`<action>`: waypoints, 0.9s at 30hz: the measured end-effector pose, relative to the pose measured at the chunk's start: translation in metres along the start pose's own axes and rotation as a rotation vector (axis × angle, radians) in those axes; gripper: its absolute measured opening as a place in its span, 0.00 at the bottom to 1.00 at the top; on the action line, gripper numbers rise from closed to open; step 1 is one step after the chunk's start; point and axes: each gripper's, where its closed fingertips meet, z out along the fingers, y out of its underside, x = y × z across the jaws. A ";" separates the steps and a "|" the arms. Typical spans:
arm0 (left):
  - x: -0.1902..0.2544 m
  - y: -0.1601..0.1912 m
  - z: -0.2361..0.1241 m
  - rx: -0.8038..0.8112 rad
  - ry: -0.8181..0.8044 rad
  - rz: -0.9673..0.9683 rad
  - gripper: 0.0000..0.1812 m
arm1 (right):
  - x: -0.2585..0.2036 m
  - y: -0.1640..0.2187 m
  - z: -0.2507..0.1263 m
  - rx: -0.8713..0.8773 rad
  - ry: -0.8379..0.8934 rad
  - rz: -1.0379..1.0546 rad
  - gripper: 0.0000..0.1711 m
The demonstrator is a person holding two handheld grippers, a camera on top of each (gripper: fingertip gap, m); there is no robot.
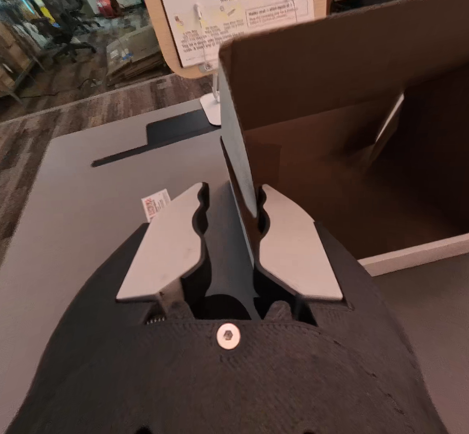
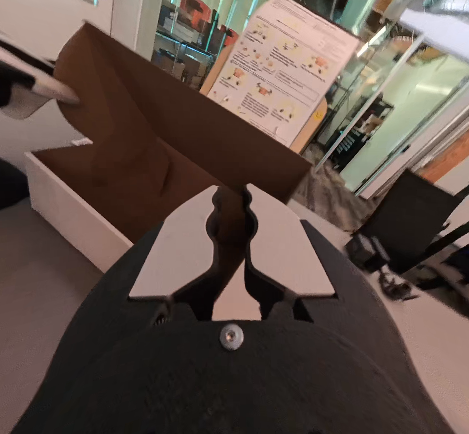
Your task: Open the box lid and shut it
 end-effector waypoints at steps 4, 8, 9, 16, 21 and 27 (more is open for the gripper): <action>0.047 -0.038 -0.040 0.214 0.053 0.172 0.17 | 0.039 0.008 -0.005 -0.001 0.071 0.201 0.23; 0.144 -0.063 -0.046 0.407 0.275 0.384 0.14 | 0.047 0.016 0.000 0.014 0.044 0.366 0.31; 0.169 -0.060 -0.034 0.387 0.363 0.400 0.14 | 0.045 0.020 0.003 0.010 0.037 0.380 0.31; 0.236 -0.013 0.103 0.106 0.456 0.648 0.09 | 0.048 0.046 0.021 -0.069 0.058 0.416 0.31; 0.235 0.005 0.153 -0.045 0.414 0.823 0.17 | 0.048 0.050 0.029 -0.089 0.033 0.439 0.31; 0.233 0.008 0.182 -0.070 0.418 0.883 0.14 | 0.050 0.064 0.038 -0.123 0.028 0.470 0.31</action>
